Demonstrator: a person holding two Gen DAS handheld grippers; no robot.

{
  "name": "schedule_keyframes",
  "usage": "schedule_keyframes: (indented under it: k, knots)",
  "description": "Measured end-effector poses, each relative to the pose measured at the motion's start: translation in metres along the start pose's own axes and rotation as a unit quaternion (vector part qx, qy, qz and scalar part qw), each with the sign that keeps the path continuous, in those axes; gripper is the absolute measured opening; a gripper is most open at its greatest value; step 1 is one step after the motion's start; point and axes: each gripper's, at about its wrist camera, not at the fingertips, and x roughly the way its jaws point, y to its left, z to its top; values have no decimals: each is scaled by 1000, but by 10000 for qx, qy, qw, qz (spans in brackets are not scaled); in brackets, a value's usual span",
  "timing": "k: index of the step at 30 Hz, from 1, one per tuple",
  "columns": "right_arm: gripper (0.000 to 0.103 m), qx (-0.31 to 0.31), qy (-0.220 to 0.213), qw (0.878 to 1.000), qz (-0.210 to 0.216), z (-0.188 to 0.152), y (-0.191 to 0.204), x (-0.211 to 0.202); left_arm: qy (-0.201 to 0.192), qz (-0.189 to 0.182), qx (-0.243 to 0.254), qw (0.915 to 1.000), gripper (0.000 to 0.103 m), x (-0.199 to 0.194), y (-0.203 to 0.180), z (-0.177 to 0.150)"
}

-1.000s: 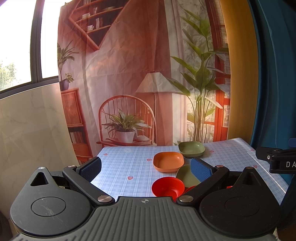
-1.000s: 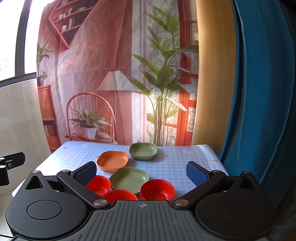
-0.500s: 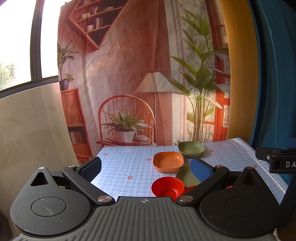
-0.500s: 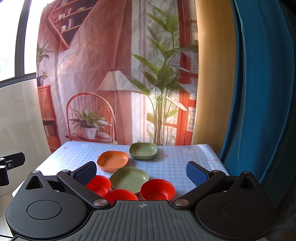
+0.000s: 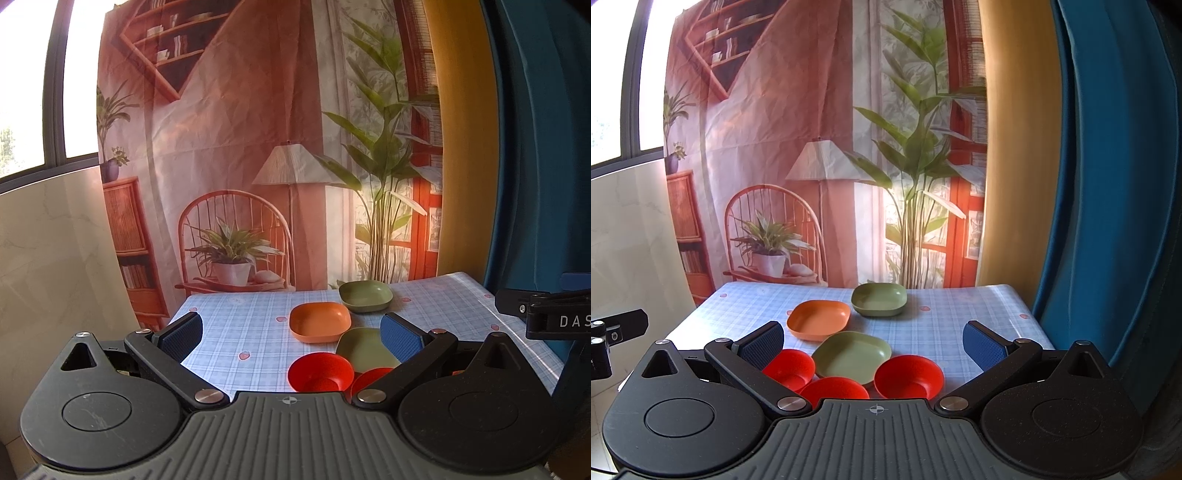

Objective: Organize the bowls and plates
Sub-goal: 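Move both grippers forward toward the cluster of red bowls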

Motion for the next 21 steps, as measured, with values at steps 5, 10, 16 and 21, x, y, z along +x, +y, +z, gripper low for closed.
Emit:
schedule_keyframes:
  k: [5, 10, 16, 21]
  knots:
    - [103, 193, -180, 9993, 278, 1, -11, 15, -74, 41, 20, 10000, 103, 19, 4, -3]
    - [103, 182, -469, 9980, 371, 0, -19, 52, 28, 253, -19, 9997, 103, 55, 5, -12]
    - [103, 101, -62, 9990, 436, -23, -17, 112, 300, 367, -83, 9988, 103, 107, 3, -32]
    - [103, -60, 488, 9983, 299, -54, -9, 152, 679, 288, -7, 9973, 103, 146, -6, -50]
